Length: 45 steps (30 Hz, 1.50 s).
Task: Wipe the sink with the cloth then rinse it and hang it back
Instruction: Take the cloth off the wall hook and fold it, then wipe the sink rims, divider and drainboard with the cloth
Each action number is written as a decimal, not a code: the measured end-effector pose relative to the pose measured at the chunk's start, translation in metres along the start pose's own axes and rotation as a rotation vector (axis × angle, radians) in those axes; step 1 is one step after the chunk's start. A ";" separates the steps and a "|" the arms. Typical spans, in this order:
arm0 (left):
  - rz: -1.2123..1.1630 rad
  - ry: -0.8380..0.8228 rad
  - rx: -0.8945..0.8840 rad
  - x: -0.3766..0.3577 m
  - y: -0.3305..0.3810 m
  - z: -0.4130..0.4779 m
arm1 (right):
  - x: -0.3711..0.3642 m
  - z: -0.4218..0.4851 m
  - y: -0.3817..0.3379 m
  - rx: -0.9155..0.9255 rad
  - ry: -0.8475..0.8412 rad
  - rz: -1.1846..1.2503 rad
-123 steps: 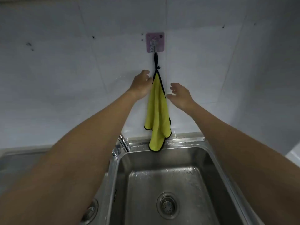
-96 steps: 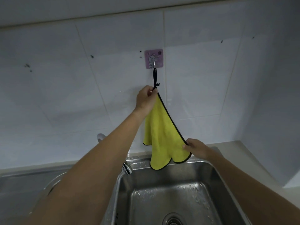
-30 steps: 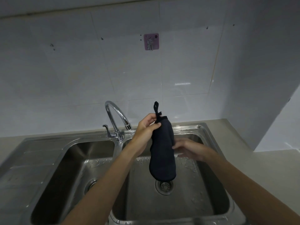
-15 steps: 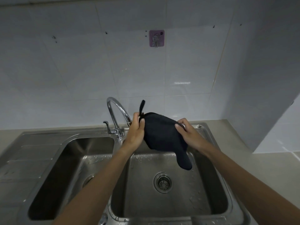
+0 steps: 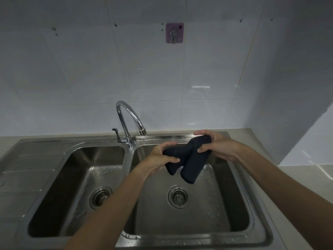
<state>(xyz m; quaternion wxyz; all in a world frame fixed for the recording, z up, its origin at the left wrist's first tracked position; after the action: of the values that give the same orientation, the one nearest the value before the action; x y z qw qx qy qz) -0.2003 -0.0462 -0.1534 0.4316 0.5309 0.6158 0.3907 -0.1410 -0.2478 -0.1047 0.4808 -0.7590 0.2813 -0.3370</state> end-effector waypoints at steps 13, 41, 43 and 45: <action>-0.281 0.248 -0.128 -0.007 0.001 -0.001 | 0.016 0.013 0.041 0.164 0.302 -0.988; 0.616 0.582 0.160 0.174 -0.158 -0.090 | -0.189 0.035 0.097 -0.327 -0.206 0.061; 0.768 0.582 0.194 0.191 -0.175 -0.101 | -0.219 0.030 0.105 -0.334 -0.301 0.038; 0.881 0.566 0.192 0.200 -0.184 -0.109 | -0.247 0.024 0.118 -0.303 -0.377 -0.015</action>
<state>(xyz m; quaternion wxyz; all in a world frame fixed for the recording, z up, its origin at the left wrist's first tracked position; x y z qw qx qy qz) -0.3749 0.1249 -0.3148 -0.0070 0.6502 0.4598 0.6048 -0.2863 -0.0946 -0.2801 0.4028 -0.8741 0.2282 -0.1470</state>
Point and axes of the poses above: each hand's wrist, its own z-axis towards the middle knuckle, its own x-axis out of the back of the hand, y = z × x, the point moved 1 cm from there along z, towards the middle knuckle, and after that the axes turned 10 degrees about -z, right-handed, at the moved point
